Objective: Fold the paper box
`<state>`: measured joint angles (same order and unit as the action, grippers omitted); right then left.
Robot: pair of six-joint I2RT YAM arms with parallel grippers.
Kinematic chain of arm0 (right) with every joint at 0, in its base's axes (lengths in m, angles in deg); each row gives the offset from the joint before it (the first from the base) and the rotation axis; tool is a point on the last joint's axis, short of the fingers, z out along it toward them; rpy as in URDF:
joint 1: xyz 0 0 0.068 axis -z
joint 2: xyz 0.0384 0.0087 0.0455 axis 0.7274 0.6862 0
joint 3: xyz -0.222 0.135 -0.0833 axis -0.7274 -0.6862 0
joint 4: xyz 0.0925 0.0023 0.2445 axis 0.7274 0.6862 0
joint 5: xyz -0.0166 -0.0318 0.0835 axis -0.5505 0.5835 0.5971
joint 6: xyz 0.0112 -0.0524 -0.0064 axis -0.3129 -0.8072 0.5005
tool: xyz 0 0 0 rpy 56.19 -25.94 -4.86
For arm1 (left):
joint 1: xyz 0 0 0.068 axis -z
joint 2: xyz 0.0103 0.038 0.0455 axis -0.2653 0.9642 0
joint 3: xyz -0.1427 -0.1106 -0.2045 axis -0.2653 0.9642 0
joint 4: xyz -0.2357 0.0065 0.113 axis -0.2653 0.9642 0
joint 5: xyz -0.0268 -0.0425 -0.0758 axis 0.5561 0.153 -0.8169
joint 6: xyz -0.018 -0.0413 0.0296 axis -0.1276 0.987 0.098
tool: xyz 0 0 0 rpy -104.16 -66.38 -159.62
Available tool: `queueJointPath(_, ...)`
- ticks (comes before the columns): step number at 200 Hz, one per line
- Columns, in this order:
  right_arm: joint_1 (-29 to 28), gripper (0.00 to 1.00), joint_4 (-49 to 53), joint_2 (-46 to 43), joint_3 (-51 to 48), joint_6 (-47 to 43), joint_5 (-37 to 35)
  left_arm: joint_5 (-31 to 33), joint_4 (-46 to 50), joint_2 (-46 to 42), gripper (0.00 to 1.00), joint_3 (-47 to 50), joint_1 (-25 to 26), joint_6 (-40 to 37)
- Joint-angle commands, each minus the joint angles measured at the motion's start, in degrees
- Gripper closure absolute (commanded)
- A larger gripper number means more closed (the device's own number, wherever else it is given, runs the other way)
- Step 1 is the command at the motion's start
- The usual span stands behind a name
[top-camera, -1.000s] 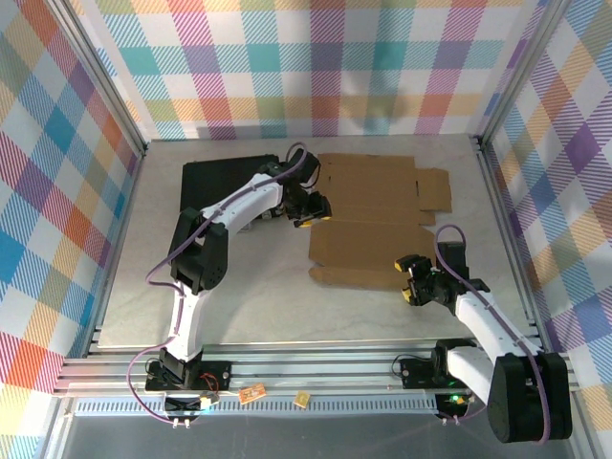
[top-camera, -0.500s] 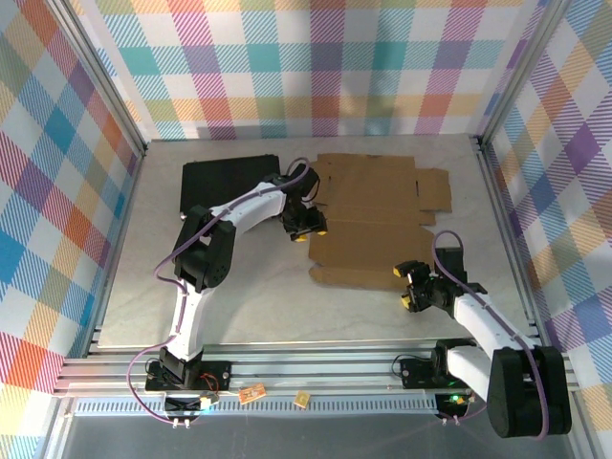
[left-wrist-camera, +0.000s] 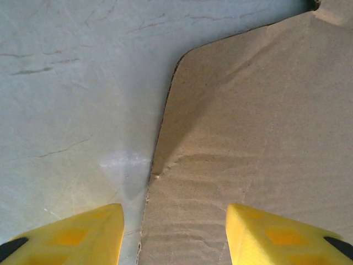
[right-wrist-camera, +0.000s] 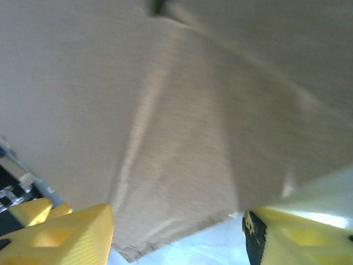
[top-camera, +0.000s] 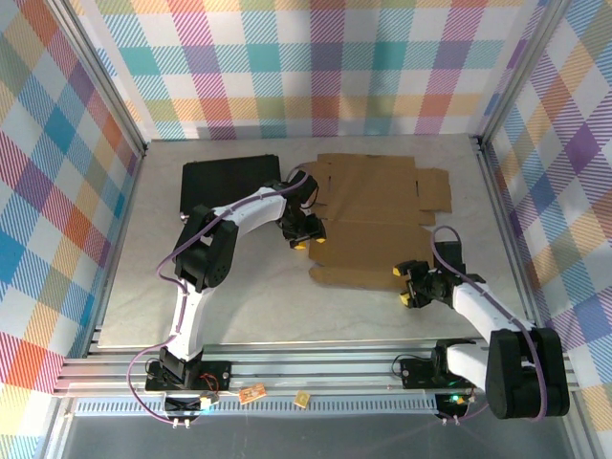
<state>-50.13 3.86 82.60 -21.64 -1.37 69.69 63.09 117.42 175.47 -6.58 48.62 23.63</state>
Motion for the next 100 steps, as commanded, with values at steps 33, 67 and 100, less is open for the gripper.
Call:
queueJointPath(33, -0.4, 0.38, -10.4, 1.8, 3.8, -3.6, -1.4, -1.2, 1.0, 1.5, 0.49, -0.6, 0.3, -0.4)
queueJointPath(67, -0.3, 0.39, -12.6, 2.3, 3.2, -3.5, -1.1, -1.3, 1.2, 1.7, 0.49, -0.8, 0.3, -0.6)
queueJointPath(100, -0.4, 0.4, -9.9, 3.3, 4.6, -3.9, -0.8, -0.9, 0.9, 0.6, 0.49, -0.9, 0.3, 0.0)
